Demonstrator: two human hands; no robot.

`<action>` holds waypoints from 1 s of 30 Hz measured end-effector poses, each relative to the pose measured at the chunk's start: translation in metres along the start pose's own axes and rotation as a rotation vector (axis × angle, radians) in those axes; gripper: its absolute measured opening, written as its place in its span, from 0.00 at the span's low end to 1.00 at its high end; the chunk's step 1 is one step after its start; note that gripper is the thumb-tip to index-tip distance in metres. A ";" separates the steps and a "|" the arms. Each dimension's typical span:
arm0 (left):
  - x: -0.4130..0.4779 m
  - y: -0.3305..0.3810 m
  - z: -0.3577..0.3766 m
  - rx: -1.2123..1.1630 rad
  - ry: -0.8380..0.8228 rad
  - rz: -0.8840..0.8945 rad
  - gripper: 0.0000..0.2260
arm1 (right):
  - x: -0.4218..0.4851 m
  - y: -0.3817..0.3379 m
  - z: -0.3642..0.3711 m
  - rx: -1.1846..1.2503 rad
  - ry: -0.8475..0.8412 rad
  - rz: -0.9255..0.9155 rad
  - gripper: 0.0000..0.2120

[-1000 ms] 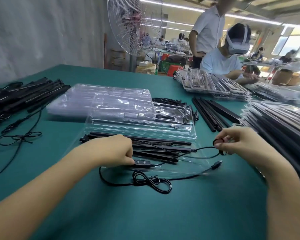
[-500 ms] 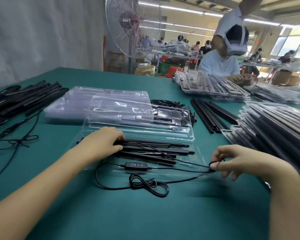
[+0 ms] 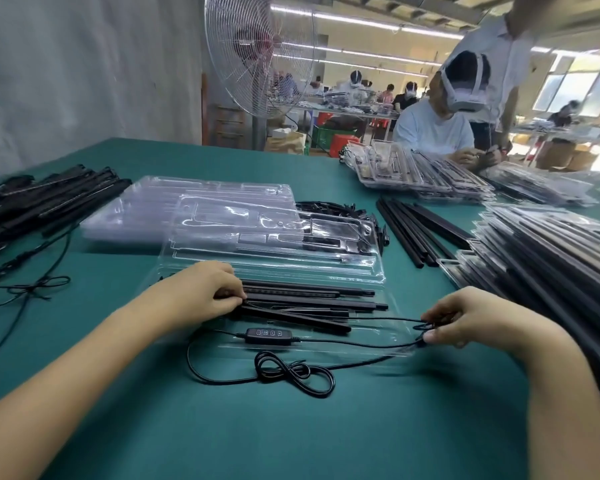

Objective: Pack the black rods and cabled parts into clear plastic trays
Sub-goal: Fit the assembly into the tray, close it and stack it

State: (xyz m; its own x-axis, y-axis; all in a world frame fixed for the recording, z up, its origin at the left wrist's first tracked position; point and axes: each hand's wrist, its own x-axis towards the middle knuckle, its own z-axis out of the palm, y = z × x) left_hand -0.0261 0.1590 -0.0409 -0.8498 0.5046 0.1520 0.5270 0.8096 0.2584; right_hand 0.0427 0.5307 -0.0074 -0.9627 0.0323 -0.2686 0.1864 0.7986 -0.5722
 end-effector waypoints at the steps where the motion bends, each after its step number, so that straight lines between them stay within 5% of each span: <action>1: 0.000 0.001 0.001 0.052 -0.004 -0.002 0.09 | 0.000 -0.002 0.001 -0.004 0.010 -0.003 0.12; 7: -0.012 -0.001 0.008 0.136 0.020 0.028 0.14 | -0.004 -0.001 0.001 -0.062 0.126 0.004 0.14; 13: -0.022 -0.009 0.017 0.078 0.027 -0.020 0.16 | -0.002 -0.003 0.003 0.028 0.062 -0.002 0.22; 18: -0.017 -0.008 0.014 -0.035 0.001 -0.023 0.14 | -0.007 -0.010 0.001 0.255 0.226 -0.080 0.26; 23: -0.014 -0.003 0.012 -0.039 0.005 -0.069 0.14 | -0.003 -0.026 0.006 0.608 0.344 -0.235 0.15; 30: -0.015 0.032 0.011 0.204 -0.077 -0.147 0.45 | 0.003 -0.033 0.016 0.897 0.213 -0.293 0.11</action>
State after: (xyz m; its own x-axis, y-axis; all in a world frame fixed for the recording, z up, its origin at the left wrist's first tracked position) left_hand 0.0036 0.1811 -0.0452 -0.9186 0.3919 0.0517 0.3948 0.9158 0.0732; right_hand 0.0368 0.4950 -0.0017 -0.9937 0.0838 0.0744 -0.0713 0.0393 -0.9967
